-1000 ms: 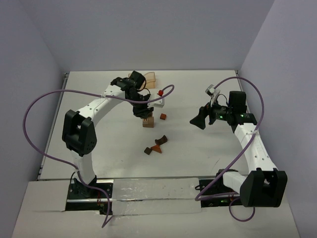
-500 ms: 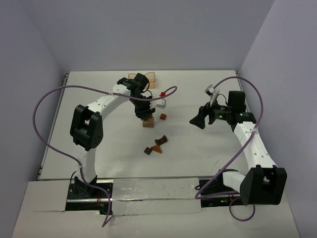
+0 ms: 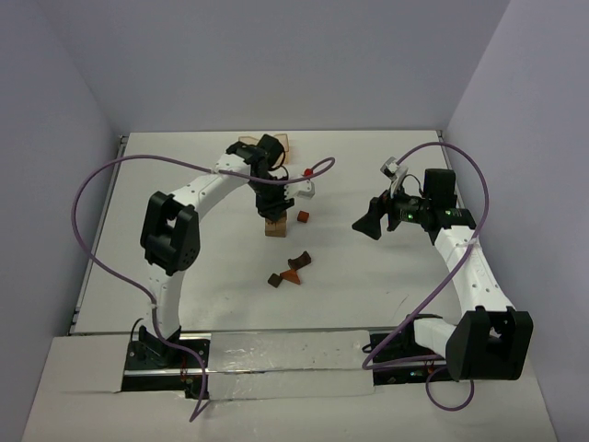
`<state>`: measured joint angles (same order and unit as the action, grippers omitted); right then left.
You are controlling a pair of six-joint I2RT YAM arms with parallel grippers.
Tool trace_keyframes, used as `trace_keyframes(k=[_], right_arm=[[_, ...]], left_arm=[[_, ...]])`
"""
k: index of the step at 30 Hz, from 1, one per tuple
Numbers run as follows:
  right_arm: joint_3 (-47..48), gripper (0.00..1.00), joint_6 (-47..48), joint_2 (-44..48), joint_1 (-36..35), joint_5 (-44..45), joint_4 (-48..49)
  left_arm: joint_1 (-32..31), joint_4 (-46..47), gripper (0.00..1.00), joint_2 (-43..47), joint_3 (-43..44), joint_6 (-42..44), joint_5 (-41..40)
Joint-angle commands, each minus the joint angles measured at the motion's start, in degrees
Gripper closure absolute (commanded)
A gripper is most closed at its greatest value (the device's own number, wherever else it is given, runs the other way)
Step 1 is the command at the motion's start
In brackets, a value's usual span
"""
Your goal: Build the wood block tower
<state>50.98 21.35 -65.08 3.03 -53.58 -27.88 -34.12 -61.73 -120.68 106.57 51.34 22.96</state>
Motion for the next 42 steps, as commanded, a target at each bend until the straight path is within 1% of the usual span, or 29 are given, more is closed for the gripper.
trace_keyframes(k=[1,10,15,19,31,42], right_arm=[[0.4,0.00,0.6,0.1,-0.2,-0.4,1.5],[0.5,0.00,0.6,0.4,-0.3,-0.6,1.5],[0.4,0.00,0.6,0.5,-0.4,-0.7,1.5],[0.5,0.00,0.7,0.5,-0.3,-0.6,1.4],[0.6,0.00,0.9,0.5,-0.5,-0.6,1.3],[0.6,0.00,0.9,0.5,-0.7,-0.5,1.4]], left_arm=[[-1.0,-2.0,0.84,0.2,2.9,-3.9,-2.6],[-1.8,-3.7,0.83,0.6,4.1,-7.6,-7.4],[-2.4,-4.0,0.82,0.3,5.4,-7.8,-10.0],[-2.4,-5.2,0.81,-1.0,7.7,-7.6,-10.4],[-3.2,-4.7,0.74,-1.5,5.6,-7.1,-10.4],[-3.4,-4.9,0.72,-4.1,7.4,-7.4,-9.6]])
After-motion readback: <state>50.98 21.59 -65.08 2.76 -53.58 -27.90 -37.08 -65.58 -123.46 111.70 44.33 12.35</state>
